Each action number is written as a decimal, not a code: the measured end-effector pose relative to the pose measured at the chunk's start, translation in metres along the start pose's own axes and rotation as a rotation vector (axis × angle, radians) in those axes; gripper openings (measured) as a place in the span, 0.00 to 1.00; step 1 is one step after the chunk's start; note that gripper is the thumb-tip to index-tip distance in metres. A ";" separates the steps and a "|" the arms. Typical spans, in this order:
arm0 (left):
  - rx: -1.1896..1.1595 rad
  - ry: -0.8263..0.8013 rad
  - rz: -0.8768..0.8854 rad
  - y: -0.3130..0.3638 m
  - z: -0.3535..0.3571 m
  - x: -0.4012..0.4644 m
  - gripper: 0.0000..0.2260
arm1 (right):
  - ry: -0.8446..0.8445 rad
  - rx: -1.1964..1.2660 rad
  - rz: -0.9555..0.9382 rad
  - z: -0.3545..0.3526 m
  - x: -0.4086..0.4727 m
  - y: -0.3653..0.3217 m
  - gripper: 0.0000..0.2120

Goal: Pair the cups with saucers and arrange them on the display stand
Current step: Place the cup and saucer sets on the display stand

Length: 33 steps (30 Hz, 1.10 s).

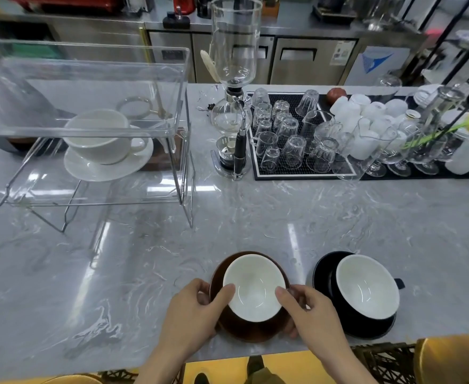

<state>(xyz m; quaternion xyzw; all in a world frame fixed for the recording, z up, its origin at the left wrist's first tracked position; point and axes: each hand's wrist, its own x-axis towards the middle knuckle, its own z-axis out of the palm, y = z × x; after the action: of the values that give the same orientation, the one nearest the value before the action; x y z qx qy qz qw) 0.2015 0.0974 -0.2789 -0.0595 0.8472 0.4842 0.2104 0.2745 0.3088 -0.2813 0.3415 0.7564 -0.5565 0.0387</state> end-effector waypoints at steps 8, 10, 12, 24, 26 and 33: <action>-0.178 0.052 0.012 -0.001 -0.001 -0.001 0.28 | -0.040 0.003 -0.003 0.003 -0.004 -0.010 0.15; -0.197 0.062 0.030 -0.004 -0.006 -0.001 0.28 | -0.056 -0.008 -0.009 0.005 -0.006 -0.014 0.14; -0.224 0.064 0.039 -0.006 -0.013 -0.002 0.26 | -0.070 -0.023 -0.017 0.008 -0.007 -0.018 0.15; -0.377 0.104 0.141 0.008 -0.062 -0.017 0.20 | -0.113 0.006 -0.141 0.023 -0.030 -0.069 0.13; -0.395 0.128 0.190 0.015 -0.075 -0.021 0.19 | -0.121 0.015 -0.195 0.025 -0.035 -0.083 0.12; -0.494 0.201 0.299 0.032 -0.114 -0.033 0.19 | -0.162 0.115 -0.309 0.039 -0.060 -0.138 0.27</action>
<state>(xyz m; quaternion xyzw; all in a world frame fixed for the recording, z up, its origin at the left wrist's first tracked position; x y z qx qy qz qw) 0.1879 0.0146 -0.1890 -0.0311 0.7198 0.6928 0.0311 0.2305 0.2261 -0.1577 0.1768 0.7612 -0.6239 -0.0061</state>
